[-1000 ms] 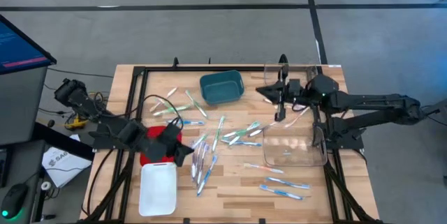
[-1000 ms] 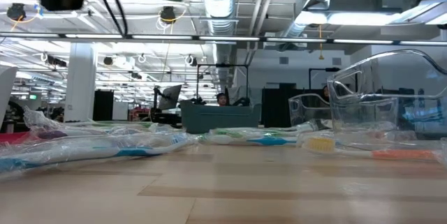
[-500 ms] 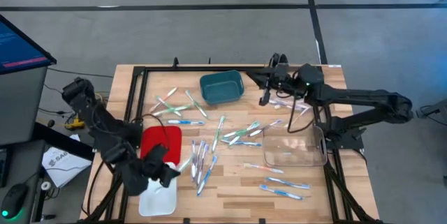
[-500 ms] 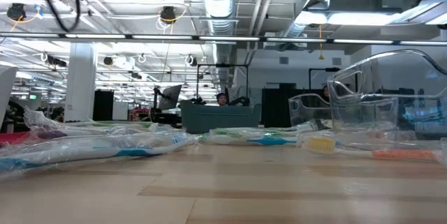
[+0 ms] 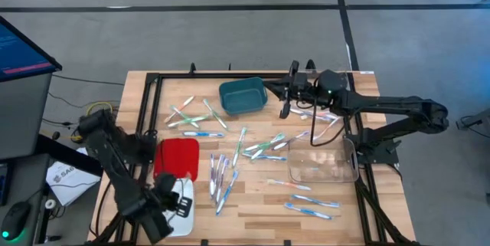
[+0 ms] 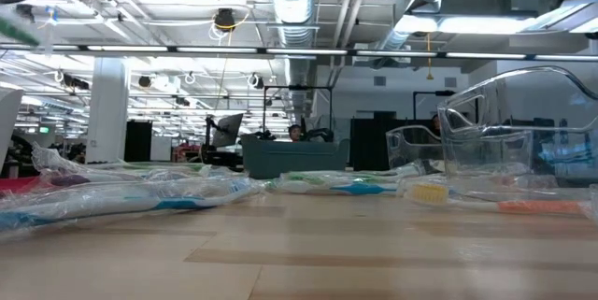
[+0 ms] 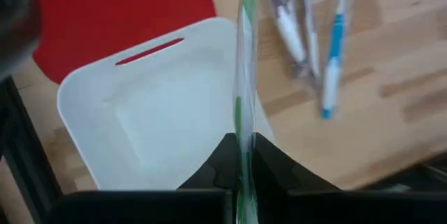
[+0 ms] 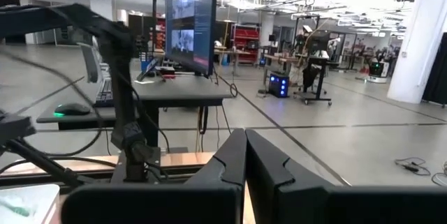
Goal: Pick & Place Toothbrushes
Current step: Put the green toothbrush into the white bin, then put the purple toothbrush into the top transparent bin
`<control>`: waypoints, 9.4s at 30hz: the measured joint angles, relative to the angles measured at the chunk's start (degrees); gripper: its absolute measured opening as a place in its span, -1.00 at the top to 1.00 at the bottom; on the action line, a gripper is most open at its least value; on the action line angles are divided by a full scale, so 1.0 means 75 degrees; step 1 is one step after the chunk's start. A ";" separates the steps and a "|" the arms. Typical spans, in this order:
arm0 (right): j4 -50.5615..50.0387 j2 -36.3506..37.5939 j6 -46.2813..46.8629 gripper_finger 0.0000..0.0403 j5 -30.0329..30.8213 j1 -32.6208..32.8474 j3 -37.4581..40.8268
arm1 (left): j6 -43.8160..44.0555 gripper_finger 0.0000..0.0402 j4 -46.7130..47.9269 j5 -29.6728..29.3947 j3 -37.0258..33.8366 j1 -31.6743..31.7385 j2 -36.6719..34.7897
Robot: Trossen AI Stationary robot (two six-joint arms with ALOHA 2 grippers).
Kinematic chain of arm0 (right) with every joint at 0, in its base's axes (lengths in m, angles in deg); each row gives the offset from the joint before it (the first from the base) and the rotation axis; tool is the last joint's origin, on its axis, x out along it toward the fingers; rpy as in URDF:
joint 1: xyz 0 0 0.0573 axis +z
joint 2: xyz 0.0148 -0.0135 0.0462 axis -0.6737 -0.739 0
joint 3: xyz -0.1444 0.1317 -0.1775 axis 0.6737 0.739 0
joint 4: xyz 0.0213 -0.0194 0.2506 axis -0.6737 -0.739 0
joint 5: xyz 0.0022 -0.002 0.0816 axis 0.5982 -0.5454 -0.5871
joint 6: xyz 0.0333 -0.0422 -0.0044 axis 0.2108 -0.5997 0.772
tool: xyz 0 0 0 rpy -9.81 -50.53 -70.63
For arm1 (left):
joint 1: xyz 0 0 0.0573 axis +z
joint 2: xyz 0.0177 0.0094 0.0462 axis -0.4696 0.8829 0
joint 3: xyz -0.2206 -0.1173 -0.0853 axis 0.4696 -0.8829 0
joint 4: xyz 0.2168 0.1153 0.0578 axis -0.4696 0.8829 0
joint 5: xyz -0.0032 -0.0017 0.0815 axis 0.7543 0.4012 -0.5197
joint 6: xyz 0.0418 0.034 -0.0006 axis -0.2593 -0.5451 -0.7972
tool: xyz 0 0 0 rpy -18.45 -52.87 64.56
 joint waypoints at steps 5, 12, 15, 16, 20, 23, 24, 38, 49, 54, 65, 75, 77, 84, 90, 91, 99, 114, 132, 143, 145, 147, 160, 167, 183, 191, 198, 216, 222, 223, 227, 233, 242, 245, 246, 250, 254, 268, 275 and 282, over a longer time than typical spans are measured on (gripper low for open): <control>-0.0009 0.0000 0.0000 1.00 0.0000 0.0010 0.0000 | 0.0157 0.95 0.0053 0.0178 0.0143 -0.0142 0.0827; 0.0143 0.0003 0.0000 1.00 0.0000 0.0117 0.0003 | 0.0265 0.95 0.0106 0.0280 0.0202 -0.0298 0.1302; 0.0166 0.0003 0.0000 1.00 -0.0003 0.0117 0.0003 | 0.0221 0.95 0.0177 0.0262 0.0182 -0.0300 0.1412; 0.0166 0.0003 0.0000 1.00 -0.0003 0.0114 0.0003 | 0.0193 0.95 0.0214 0.0215 0.0180 -0.0300 0.1452; 0.0156 0.0006 0.0000 1.00 0.0000 0.0114 0.0006 | 0.0131 0.95 0.0353 0.0022 0.0179 -0.0334 0.1641; 0.0118 0.0006 0.0000 1.00 -0.0003 0.0113 0.0009 | 0.0120 0.95 0.0367 -0.0003 0.0176 -0.0379 0.1759; 0.0111 0.0006 0.0000 1.00 0.0000 0.0105 0.0009 | 0.0120 0.95 0.0369 -0.0017 0.0174 -0.0419 0.1784; 0.0111 0.0006 0.0000 1.00 0.0000 0.0087 0.0009 | -0.0061 0.95 -0.0521 -0.0466 -0.0489 -0.0683 0.1793; 0.0111 0.0006 0.0000 1.00 0.0000 0.0087 0.0009 | -0.0141 0.93 -0.0944 -0.0472 -0.0827 -0.0675 0.1793; 0.0111 0.0006 0.0000 1.00 0.0000 0.0087 0.0009 | -0.0143 0.80 -0.0961 -0.0472 -0.0827 -0.0675 0.1793; 0.0111 0.0006 0.0000 1.00 0.0000 0.0087 0.0009 | -0.0134 0.39 -0.0938 -0.0369 -0.0829 -0.0673 0.1766; 0.0111 0.0006 0.0000 1.00 0.0000 0.0087 0.0009 | -0.0278 0.23 -0.0629 -0.0910 -0.0829 -0.0678 0.0671; 0.0111 0.0007 0.0000 1.00 0.0000 0.0087 0.0012 | -0.0464 0.24 -0.0498 -0.1391 -0.0829 -0.0678 0.0417; 0.0105 0.0006 0.0000 1.00 0.0000 0.0087 0.0012 | -0.1426 0.31 0.0667 -0.3247 -0.0829 -0.0353 -0.0515; 0.0029 0.0009 0.0000 1.00 0.0000 0.0099 0.0012 | -0.3484 0.35 0.0880 -0.3477 -0.0829 0.0435 -0.1254; 0.0007 0.0009 0.0000 1.00 0.0000 0.0099 0.0012 | -0.3889 0.35 0.0870 -0.3476 -0.0829 0.0591 -0.1365; -0.0251 0.0009 0.0000 1.00 0.0002 0.0099 0.0012 | -0.6273 0.35 0.1319 -0.2808 -0.0829 0.2232 -0.2078; -0.0974 0.0009 -0.0001 1.00 0.0003 0.0099 0.0012 | -0.9646 0.35 0.1972 -0.1708 -0.0832 0.6068 -0.2328; -0.1454 0.0012 -0.0003 1.00 0.0003 0.0099 0.0012 | -1.3378 0.35 0.0523 -0.0744 -0.0835 0.9359 -0.2325; -0.1628 0.0012 0.0000 1.00 0.0003 0.0099 0.0012 | -1.4932 0.35 -0.1026 0.0575 -0.0838 1.0425 -0.2322; -0.1771 0.0012 0.0001 1.00 0.0003 0.0099 0.0012 | -1.5105 0.35 -0.1430 0.0888 -0.0971 1.0451 -0.2325; -0.1995 0.0069 0.0009 1.00 0.0001 0.0102 0.0012 | -1.5216 0.35 -0.1883 0.1303 -0.1284 1.0448 -0.2322; -0.3309 0.0832 0.0807 1.00 0.0003 0.0776 0.0012 | -1.4977 0.35 -0.4578 0.2525 -0.3905 1.0097 -0.2317; -0.3471 0.0906 0.0807 1.00 0.0003 0.1439 0.0009 | -1.4168 0.35 -0.4913 0.3046 -0.4081 0.9050 -0.2319; -0.3675 0.0922 0.0762 1.00 0.0000 0.2366 0.0009 | -1.1878 0.35 -0.5180 0.3209 -0.4079 0.7053 -0.2319; -0.3655 0.0959 0.0740 1.00 0.0003 0.2335 0.0009 | -1.1079 0.35 -0.5213 0.3293 -0.4079 0.6909 -0.2319; -0.3662 0.0959 0.0718 1.00 0.0003 0.2334 0.0009 | -1.0194 0.35 -0.5219 0.3652 -0.4079 0.6569 -0.2318; -0.3603 0.0959 0.0720 1.00 0.0003 0.2331 0.0009 | -1.0095 0.35 -0.5929 0.4367 -0.4070 0.6119 -0.0382; -0.3551 0.0959 0.0720 1.00 0.0003 0.2331 0.0009 | -1.0106 0.25 -0.6144 0.4395 -0.4064 0.6284 -0.0320; -0.3548 0.0959 0.0720 1.00 0.0003 0.2331 0.0009 | -1.0106 0.21 -0.6230 0.4392 -0.4064 0.6298 -0.0320; -0.3550 0.0959 0.0720 1.00 0.0003 0.2331 0.0009 | -1.0106 0.07 -0.6393 0.4389 -0.4060 0.6322 -0.0249; -0.3550 0.0959 0.0720 1.00 0.0003 0.2331 0.0009 | -1.0077 -0.03 -0.6368 0.4494 -0.4038 0.6266 0.0180; -0.3525 0.0959 0.0720 1.00 0.0003 0.2331 0.0009 | -1.0086 0.03 -0.6383 0.4613 -0.4026 0.6409 0.0300; -0.3483 0.0959 0.0720 1.00 0.0003 0.2337 0.0009 | -1.0095 0.11 -0.6345 0.4588 -0.4032 0.6456 0.0309; -0.3486 0.0959 0.0720 1.00 0.0003 0.2337 0.0009 | -1.0111 0.15 -0.6330 0.4565 -0.4035 0.6475 0.0309; -0.3488 0.0959 0.0720 1.00 0.0003 0.2337 0.0009 | -1.0261 0.31 -0.6265 0.4443 -0.4041 0.6482 0.0312; -0.3488 0.0959 0.0720 1.00 0.0003 0.2337 0.0009 | -1.0283 0.46 -0.6172 0.4338 -0.4044 0.6482 0.0315; -0.3488 0.0959 0.0720 1.00 0.0004 0.2334 0.0009 | -1.0904 0.95 -0.5837 0.4236 -0.4050 0.6532 0.0324; -0.3488 0.0959 0.0720 1.00 0.0003 0.2329 0.0009 | -1.1034 0.98 -0.5834 0.4262 -0.4053 0.6572 0.0327; -0.3493 0.0956 0.0720 1.00 0.0006 0.2331 0.0009 | -1.1093 0.99 -0.5678 0.3996 -0.3902 0.6569 0.0134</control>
